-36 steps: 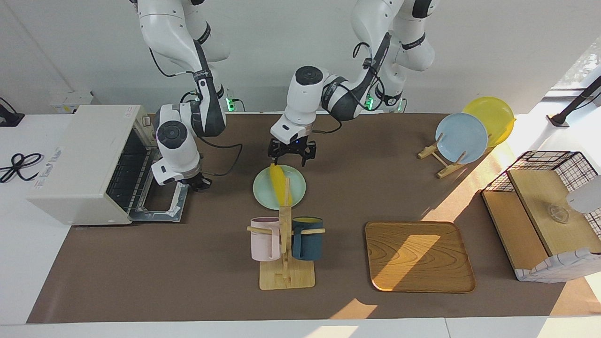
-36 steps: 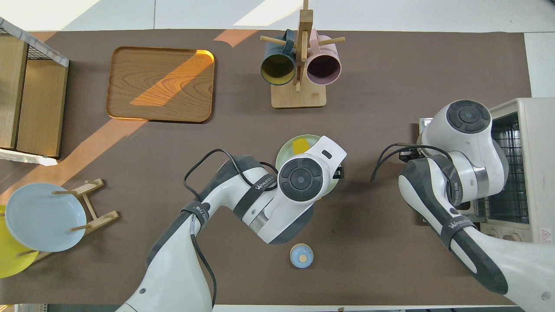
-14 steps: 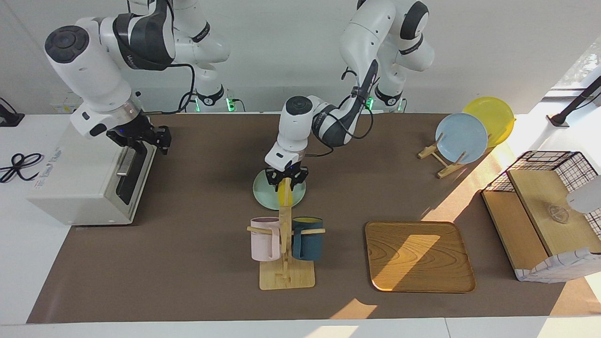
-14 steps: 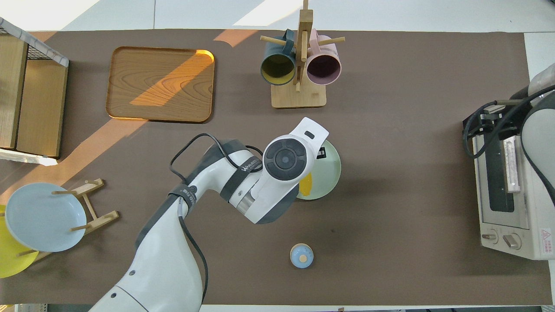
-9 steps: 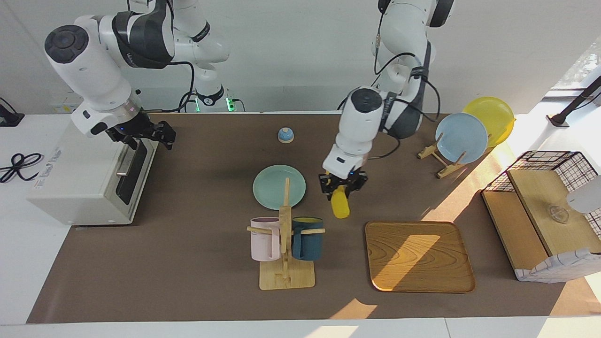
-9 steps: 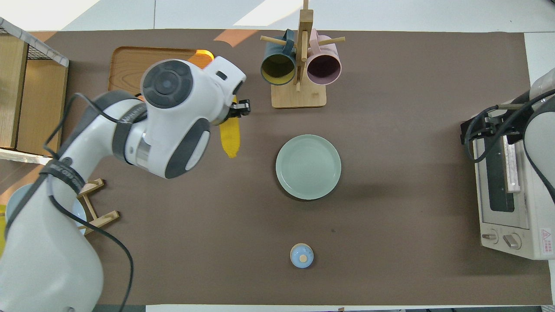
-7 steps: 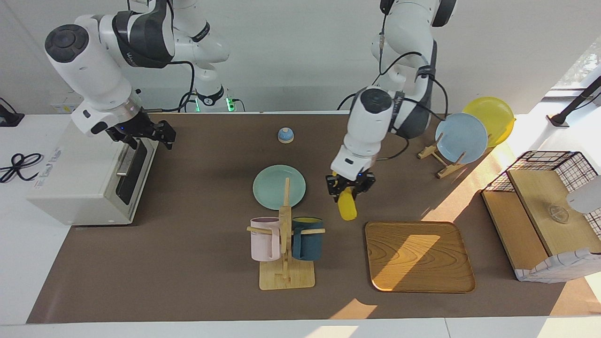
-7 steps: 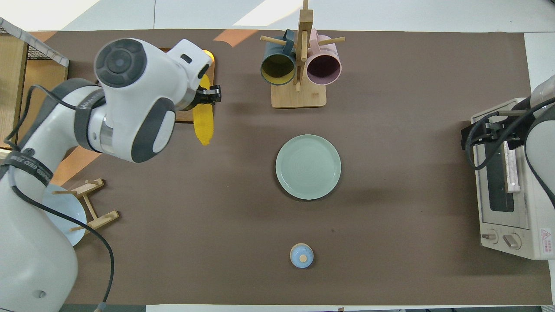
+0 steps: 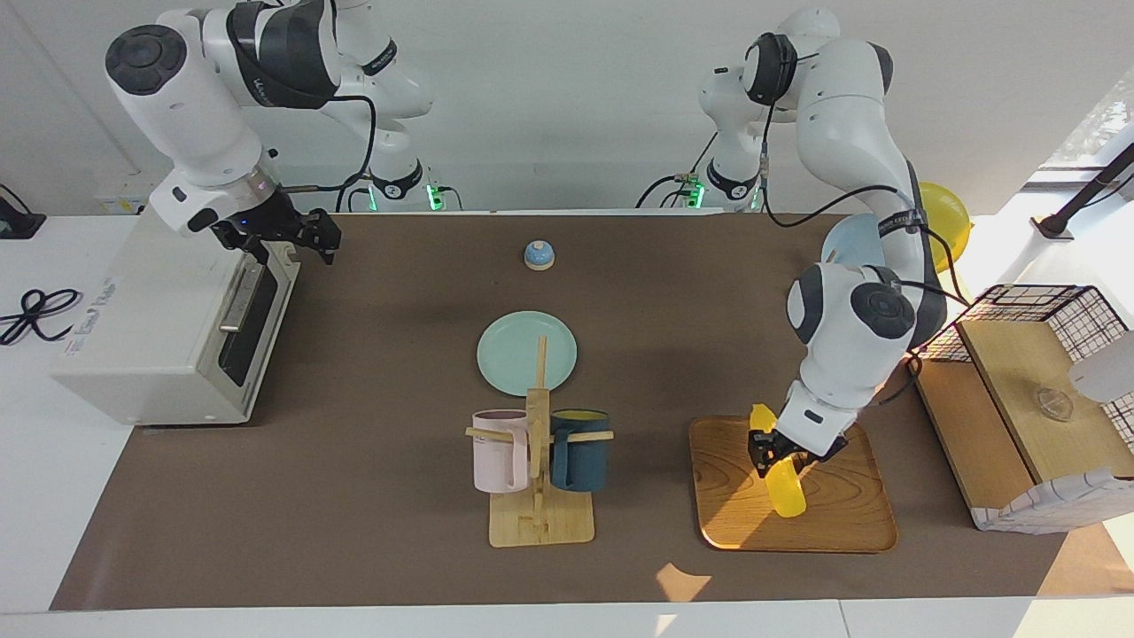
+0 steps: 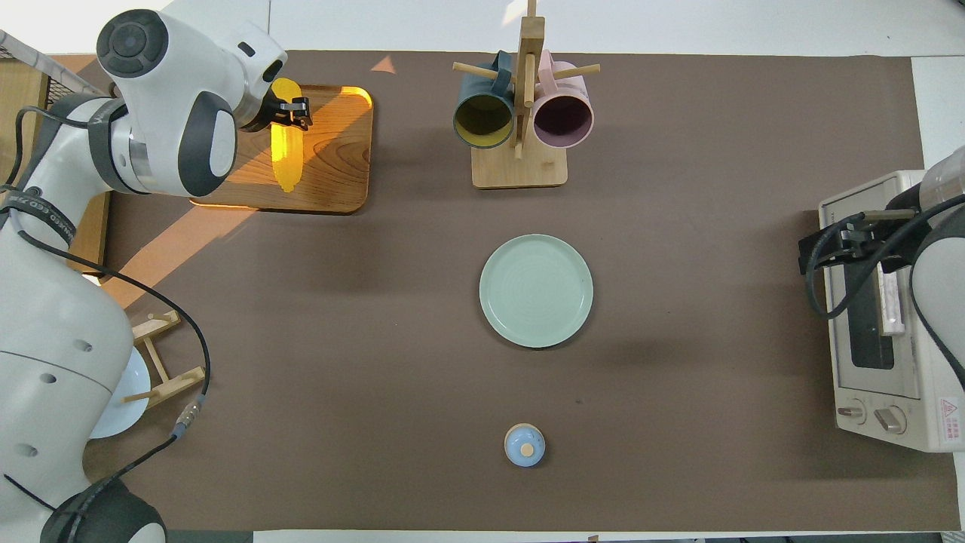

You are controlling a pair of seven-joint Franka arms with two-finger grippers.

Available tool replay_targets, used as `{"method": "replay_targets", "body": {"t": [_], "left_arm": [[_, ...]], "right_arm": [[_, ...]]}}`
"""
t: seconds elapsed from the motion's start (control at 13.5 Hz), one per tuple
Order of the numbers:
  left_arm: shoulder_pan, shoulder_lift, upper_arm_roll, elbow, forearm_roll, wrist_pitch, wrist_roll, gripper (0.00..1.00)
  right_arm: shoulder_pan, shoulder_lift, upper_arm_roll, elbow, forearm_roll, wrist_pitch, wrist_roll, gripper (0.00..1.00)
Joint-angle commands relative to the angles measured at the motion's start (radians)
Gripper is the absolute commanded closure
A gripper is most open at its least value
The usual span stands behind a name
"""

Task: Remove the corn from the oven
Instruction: 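Carry the corn with the left gripper onto the wooden tray, then open the left gripper and release the corn on the tray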

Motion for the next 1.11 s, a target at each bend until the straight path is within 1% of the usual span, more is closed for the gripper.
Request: {"method": "replay_targets", "body": {"t": [0.0, 0.15, 0.3, 0.37, 0.44, 0.59, 0.74, 0.96, 1.03], "left_arm": [[0.026, 0.033, -0.013, 0.026, -0.012, 0.025, 0.066, 1.0], [0.026, 0.03, -0.013, 0.002, -0.01, 0.062, 0.066, 1.0], [0.026, 0.027, -0.011, -0.001, -0.007, 0.061, 0.067, 1.0], [0.026, 0.026, -0.009, -0.003, -0.004, 0.056, 0.076, 0.95], [0.026, 0.023, -0.008, -0.011, -0.004, 0.056, 0.104, 0.01], [0.026, 0.017, -0.006, -0.009, -0.005, 0.045, 0.121, 0.0], [0.025, -0.008, -0.006, -0.009, -0.007, 0.01, 0.119, 0.0], [0.023, -0.072, -0.008, -0.012, -0.015, -0.053, 0.106, 0.0], [0.025, -0.109, -0.008, -0.018, -0.016, -0.092, 0.106, 0.0]], "right_arm": [[-0.011, -0.023, 0.0, -0.018, 0.022, 0.004, 0.002, 0.0], [-0.014, -0.023, -0.001, -0.018, 0.022, 0.002, 0.0, 0.0], [-0.01, -0.023, -0.001, -0.018, 0.022, 0.0, -0.001, 0.0], [-0.007, -0.023, -0.001, -0.018, 0.022, 0.0, 0.0, 0.0], [-0.005, -0.023, -0.001, -0.018, 0.022, 0.0, 0.0, 0.0], [-0.008, -0.023, -0.001, -0.018, 0.022, 0.0, 0.0, 0.0], [-0.011, -0.023, -0.001, -0.018, 0.022, 0.002, 0.0, 0.0], [-0.01, -0.023, -0.001, -0.018, 0.022, 0.002, -0.001, 0.0], [-0.01, -0.023, -0.001, -0.018, 0.022, 0.001, 0.0, 0.0]]}}
